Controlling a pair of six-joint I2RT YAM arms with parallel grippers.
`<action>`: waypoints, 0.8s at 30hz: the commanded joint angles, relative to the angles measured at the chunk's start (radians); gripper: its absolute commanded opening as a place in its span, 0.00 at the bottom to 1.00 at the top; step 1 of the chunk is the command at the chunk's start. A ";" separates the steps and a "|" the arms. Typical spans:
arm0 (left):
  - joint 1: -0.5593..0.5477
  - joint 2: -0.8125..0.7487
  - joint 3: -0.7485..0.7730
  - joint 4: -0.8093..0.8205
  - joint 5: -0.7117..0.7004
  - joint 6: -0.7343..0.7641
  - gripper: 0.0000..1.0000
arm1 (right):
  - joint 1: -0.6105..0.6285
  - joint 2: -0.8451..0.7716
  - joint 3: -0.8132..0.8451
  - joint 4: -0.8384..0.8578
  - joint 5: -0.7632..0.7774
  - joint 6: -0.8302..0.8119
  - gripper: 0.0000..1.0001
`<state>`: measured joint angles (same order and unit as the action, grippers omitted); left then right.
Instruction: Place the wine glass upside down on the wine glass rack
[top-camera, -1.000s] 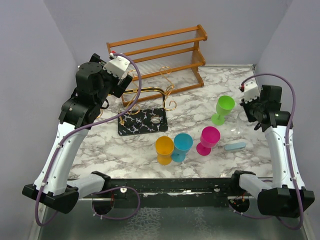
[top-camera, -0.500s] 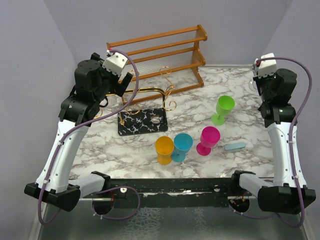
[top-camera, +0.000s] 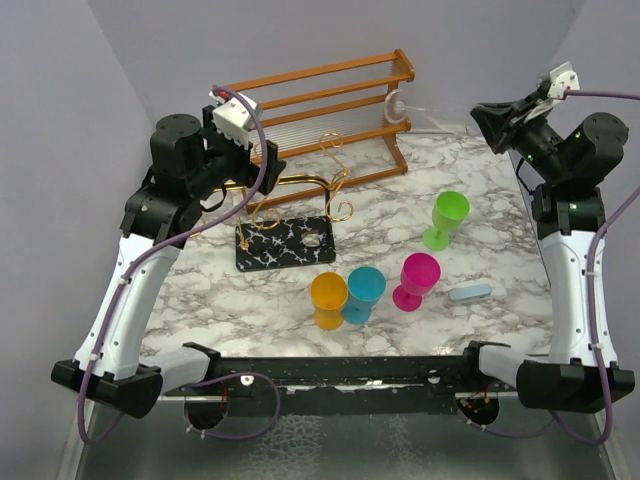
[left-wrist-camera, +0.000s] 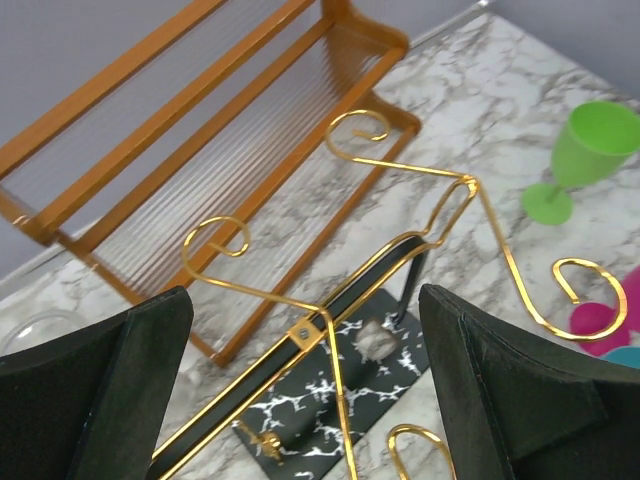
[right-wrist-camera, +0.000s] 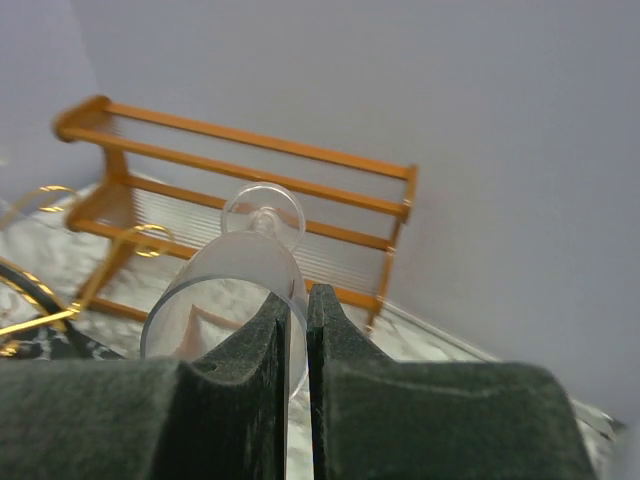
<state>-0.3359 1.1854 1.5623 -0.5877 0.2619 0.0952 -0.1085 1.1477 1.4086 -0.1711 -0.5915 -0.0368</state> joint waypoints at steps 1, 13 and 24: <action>0.002 0.015 -0.003 0.122 0.168 -0.165 0.97 | 0.008 0.056 0.053 0.211 -0.267 0.314 0.01; -0.011 0.116 0.003 0.352 0.330 -0.488 0.91 | 0.099 0.087 0.076 0.267 -0.356 0.458 0.01; -0.032 0.181 -0.011 0.443 0.400 -0.608 0.75 | 0.109 0.082 0.058 0.310 -0.410 0.512 0.01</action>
<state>-0.3561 1.3571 1.5589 -0.2207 0.5915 -0.4438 -0.0071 1.2427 1.4506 0.0750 -0.9596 0.4332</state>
